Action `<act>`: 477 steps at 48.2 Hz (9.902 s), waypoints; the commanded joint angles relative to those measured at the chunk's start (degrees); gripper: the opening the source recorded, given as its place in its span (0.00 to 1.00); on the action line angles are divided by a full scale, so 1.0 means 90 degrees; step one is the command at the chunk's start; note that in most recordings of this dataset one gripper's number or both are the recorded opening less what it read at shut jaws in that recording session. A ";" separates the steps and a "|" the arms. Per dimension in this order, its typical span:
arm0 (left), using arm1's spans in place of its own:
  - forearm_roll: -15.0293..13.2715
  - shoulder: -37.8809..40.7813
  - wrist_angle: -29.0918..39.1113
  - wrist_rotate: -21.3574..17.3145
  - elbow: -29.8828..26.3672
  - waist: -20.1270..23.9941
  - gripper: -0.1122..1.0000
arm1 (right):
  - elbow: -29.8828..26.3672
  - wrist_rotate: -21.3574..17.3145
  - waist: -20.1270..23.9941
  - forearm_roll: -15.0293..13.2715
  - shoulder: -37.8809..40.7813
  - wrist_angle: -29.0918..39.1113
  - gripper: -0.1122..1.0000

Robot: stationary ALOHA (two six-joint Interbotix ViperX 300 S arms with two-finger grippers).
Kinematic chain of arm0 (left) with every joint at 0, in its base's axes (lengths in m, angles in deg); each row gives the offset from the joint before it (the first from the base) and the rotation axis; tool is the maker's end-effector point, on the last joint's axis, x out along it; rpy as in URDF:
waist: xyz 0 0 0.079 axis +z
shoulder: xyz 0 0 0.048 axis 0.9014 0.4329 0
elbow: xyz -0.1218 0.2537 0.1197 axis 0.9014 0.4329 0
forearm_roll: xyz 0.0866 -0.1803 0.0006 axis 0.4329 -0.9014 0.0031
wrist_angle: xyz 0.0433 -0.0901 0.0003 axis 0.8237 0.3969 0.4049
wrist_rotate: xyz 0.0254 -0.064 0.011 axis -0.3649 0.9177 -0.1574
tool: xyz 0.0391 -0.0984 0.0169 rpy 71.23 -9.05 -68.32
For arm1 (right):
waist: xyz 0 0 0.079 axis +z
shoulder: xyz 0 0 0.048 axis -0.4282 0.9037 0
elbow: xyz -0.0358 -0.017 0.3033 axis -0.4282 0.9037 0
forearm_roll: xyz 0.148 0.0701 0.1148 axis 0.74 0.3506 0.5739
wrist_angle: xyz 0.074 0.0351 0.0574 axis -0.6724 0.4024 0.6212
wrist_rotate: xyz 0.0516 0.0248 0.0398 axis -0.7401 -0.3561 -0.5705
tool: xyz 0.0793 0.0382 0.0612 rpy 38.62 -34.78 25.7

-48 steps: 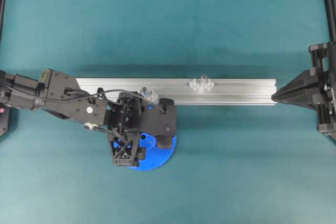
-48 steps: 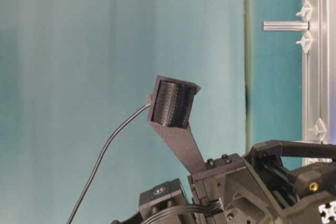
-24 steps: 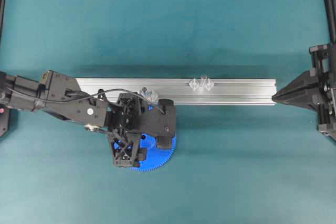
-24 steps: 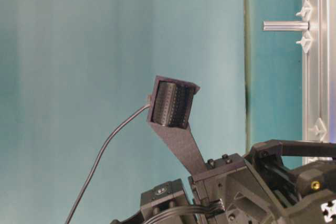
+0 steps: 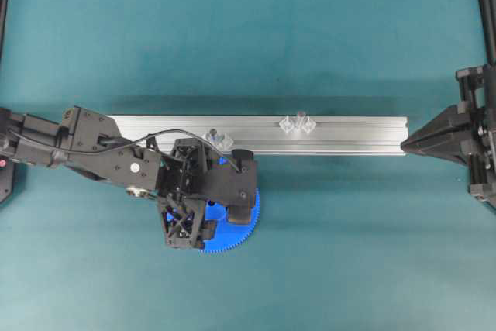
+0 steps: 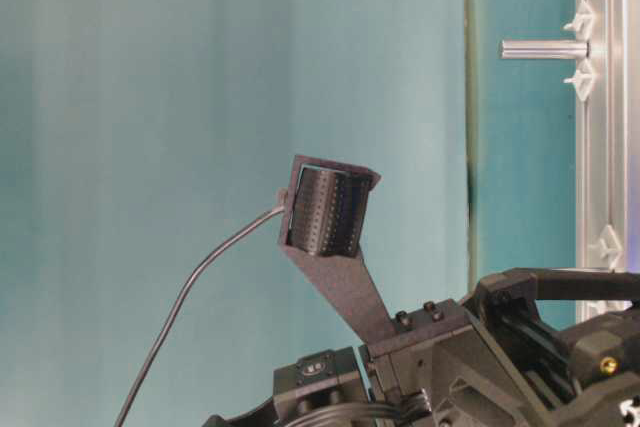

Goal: Insert the large gear onto the shaft.
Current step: 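Lower the left gripper and close it on the blue gear's hub, then lift the blue gear and carry it toward the left shaft on the rail, then align the gear's center hole with the shaft tip using the left gripper, then push the blue gear down onto the shaft with the left gripper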

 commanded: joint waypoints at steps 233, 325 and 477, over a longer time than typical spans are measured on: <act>0.0068 0.1006 0.0176 -0.2842 -0.3398 0.1963 0.80 | 0.0215 -0.0059 -0.0117 -0.0020 -0.0937 -0.0166 0.20; 0.0068 0.0947 0.0273 -0.2148 -0.2813 0.1680 0.83 | 0.0205 -0.0068 -0.0166 0.0000 -0.0937 -0.0283 0.20; 0.0068 0.1182 0.0938 -0.2559 -0.3701 0.1572 0.82 | 0.0244 -0.0068 -0.0166 0.0000 -0.0937 -0.0361 0.20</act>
